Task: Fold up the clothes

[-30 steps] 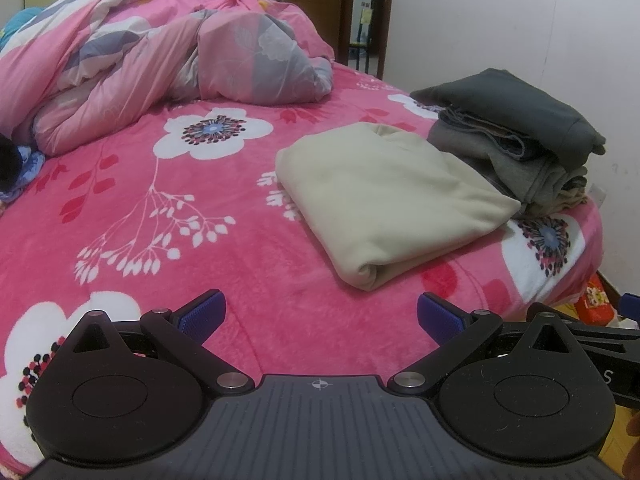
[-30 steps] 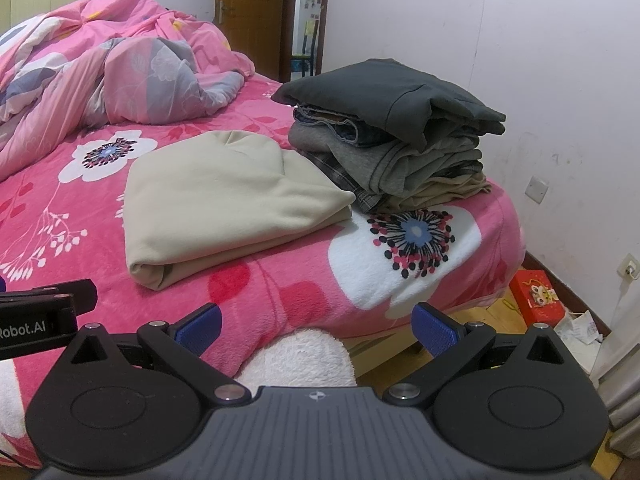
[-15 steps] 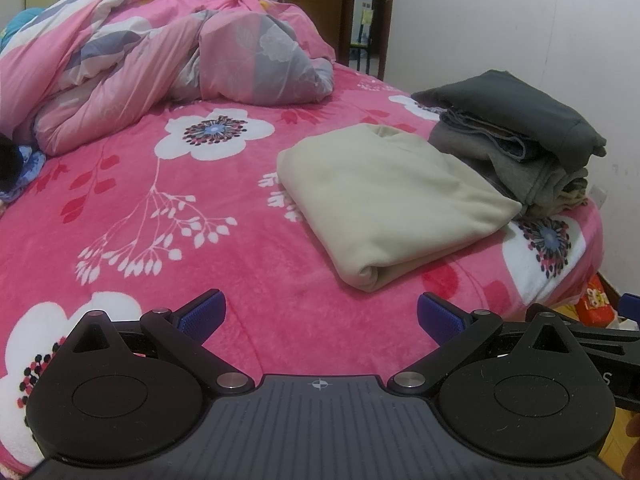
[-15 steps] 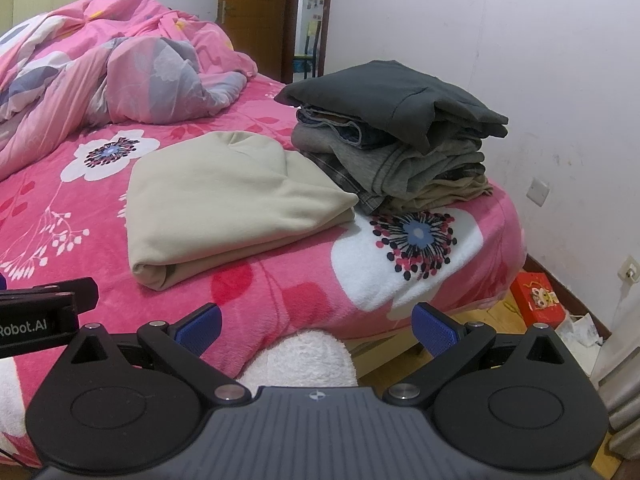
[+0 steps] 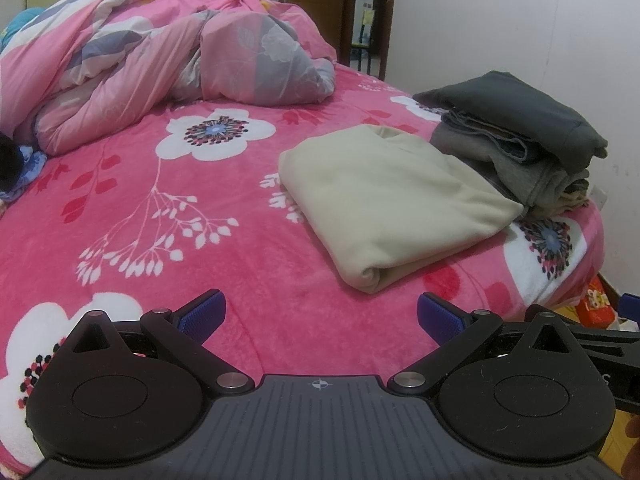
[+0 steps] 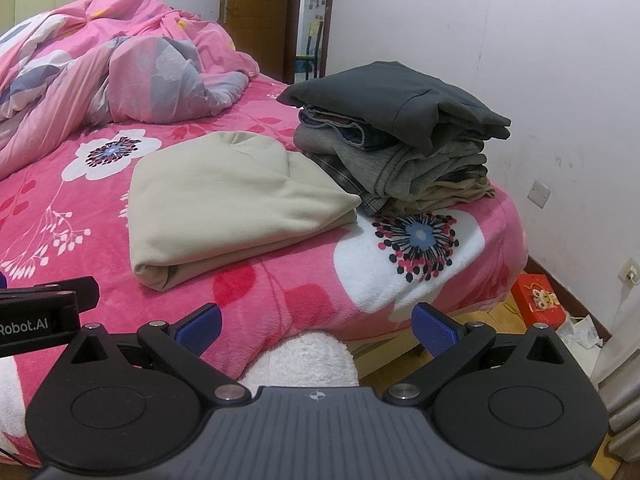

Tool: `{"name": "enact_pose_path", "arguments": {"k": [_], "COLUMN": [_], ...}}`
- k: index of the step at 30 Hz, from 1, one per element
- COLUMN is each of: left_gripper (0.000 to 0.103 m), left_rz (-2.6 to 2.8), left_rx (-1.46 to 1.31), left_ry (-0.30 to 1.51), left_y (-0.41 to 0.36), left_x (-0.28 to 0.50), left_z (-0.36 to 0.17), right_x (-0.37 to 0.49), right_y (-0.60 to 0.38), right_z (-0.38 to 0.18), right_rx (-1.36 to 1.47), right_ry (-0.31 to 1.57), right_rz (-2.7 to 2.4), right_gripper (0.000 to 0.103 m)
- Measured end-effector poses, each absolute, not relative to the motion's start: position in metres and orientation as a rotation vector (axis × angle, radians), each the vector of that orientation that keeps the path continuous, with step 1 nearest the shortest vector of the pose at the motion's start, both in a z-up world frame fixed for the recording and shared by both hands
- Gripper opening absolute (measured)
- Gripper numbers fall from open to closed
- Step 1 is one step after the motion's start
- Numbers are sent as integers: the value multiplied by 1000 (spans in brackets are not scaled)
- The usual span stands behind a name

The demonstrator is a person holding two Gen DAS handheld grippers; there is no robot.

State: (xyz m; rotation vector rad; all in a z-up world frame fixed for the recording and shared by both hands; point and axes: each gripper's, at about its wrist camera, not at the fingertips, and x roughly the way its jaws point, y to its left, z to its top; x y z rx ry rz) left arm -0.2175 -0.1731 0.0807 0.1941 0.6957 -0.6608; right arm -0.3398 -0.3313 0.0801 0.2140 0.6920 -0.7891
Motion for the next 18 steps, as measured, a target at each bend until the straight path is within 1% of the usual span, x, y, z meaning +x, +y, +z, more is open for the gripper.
{"name": "enact_pose_path", "arguments": {"k": [18], "left_gripper": [103], "left_rz": [-656], "left_rx": [193], "left_ry": [697], "left_y": [-170], "left_x": [-216], "left_z": [80], "right_x": [-341], "right_y": [-331], "right_z": [79], "right_rx": [221], "right_ry": [696], "right_rz": [-787], "right_gripper": [103]}}
